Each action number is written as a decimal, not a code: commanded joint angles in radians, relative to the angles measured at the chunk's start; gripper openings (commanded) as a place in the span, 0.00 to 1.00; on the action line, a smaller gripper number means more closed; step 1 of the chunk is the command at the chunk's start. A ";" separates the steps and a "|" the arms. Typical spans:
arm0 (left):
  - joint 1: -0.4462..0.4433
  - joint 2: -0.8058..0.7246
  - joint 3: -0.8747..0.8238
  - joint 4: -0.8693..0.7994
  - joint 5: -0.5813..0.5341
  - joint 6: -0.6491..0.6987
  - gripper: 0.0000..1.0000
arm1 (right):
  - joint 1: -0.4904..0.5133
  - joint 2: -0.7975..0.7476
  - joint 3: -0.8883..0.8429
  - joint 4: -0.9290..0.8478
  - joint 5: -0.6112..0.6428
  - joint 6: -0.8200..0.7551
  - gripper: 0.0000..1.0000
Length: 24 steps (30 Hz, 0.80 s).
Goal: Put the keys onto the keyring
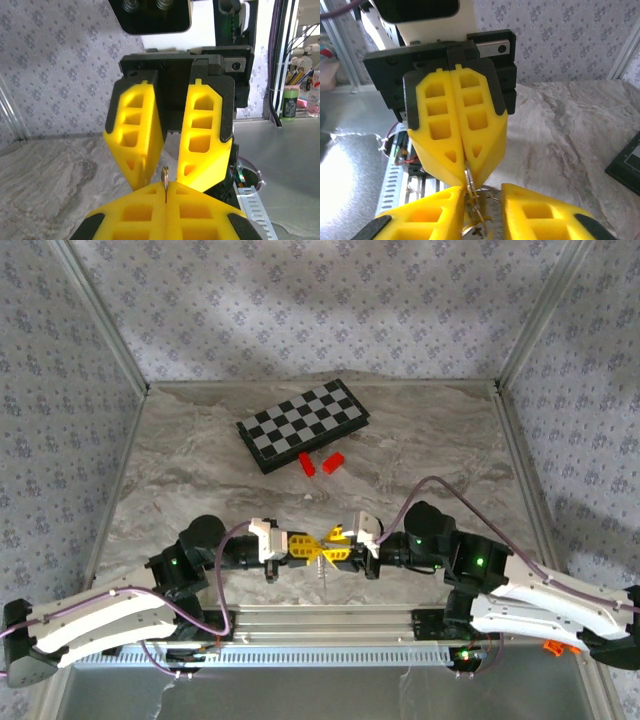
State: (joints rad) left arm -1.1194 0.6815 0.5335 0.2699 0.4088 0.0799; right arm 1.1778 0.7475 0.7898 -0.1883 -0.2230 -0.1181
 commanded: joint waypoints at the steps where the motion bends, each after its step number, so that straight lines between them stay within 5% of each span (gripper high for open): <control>1: -0.005 -0.008 -0.006 0.121 0.044 -0.029 0.00 | -0.006 -0.007 -0.016 0.069 -0.011 0.026 0.21; 9: -0.005 -0.007 -0.021 0.136 0.034 -0.033 0.00 | -0.016 -0.010 -0.030 0.080 -0.020 0.021 0.00; 13: -0.005 -0.008 0.004 0.056 0.007 0.000 0.00 | -0.017 -0.004 -0.003 0.025 0.020 -0.002 0.00; 19: -0.005 0.003 0.070 -0.191 -0.114 0.104 0.16 | -0.003 0.087 0.130 -0.217 0.102 -0.061 0.00; 24: -0.005 0.026 0.096 -0.253 -0.125 0.126 0.16 | 0.012 0.169 0.203 -0.344 0.140 -0.101 0.00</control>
State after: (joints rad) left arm -1.1187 0.6971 0.5873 0.0723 0.2813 0.1650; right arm 1.1839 0.8898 0.9421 -0.4320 -0.1440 -0.1749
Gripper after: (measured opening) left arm 0.157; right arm 0.050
